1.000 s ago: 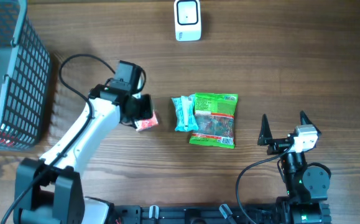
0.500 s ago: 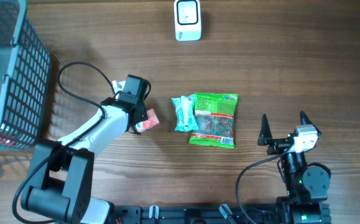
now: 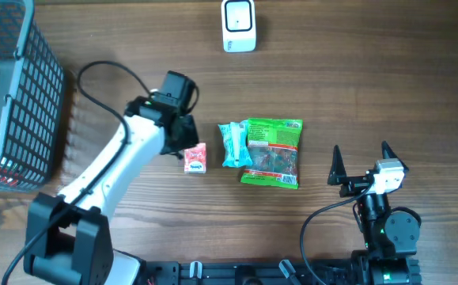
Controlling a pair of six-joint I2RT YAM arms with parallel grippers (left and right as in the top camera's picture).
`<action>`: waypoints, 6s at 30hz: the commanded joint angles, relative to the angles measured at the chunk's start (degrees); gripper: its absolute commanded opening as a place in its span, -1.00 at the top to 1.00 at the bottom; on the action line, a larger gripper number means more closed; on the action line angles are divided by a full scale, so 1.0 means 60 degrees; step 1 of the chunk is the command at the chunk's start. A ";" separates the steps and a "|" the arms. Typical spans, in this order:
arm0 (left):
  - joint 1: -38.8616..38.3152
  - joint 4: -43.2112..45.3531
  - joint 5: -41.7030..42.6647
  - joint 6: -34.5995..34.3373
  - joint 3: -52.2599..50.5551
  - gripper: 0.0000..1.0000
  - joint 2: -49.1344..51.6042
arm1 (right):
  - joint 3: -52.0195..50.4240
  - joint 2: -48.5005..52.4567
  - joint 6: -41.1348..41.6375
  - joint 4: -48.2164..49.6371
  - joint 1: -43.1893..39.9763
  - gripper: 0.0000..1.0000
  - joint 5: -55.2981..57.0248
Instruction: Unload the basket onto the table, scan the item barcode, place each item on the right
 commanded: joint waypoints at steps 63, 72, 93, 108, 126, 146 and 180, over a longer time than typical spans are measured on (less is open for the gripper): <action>-0.4084 0.0692 -0.4626 -0.1308 -0.1355 -0.47 -0.0164 | -0.0011 -0.0066 -0.0040 0.0026 -0.0025 -0.99 -0.0084; -0.4313 0.0623 -0.4594 -0.1989 -0.1464 0.11 -0.0076 | -0.0011 -0.0066 -0.0040 0.0026 -0.0025 -0.99 -0.0084; -0.4197 0.2051 -0.4874 -0.1985 -0.2393 0.81 0.1781 | -0.0011 -0.0066 -0.0040 0.0026 -0.0025 -1.00 -0.0080; -0.2302 0.1137 -0.1410 -0.1945 -0.0586 0.92 -0.0958 | -0.0011 -0.0066 -0.0040 0.0026 -0.0025 -0.99 -0.0084; -0.2182 0.1665 -0.0608 -0.2586 -0.0958 0.10 0.0306 | -0.0011 -0.0066 -0.0040 0.0026 -0.0025 -0.99 -0.0080; -0.2324 0.0878 -0.2911 -0.1439 -0.0452 0.07 0.1457 | -0.0011 -0.0066 -0.0040 0.0026 -0.0025 -1.00 -0.0080; -0.0222 0.0914 0.2047 -0.0801 -0.0168 0.92 -0.0721 | -0.0011 -0.0066 -0.0040 0.0026 -0.0025 -0.99 -0.0084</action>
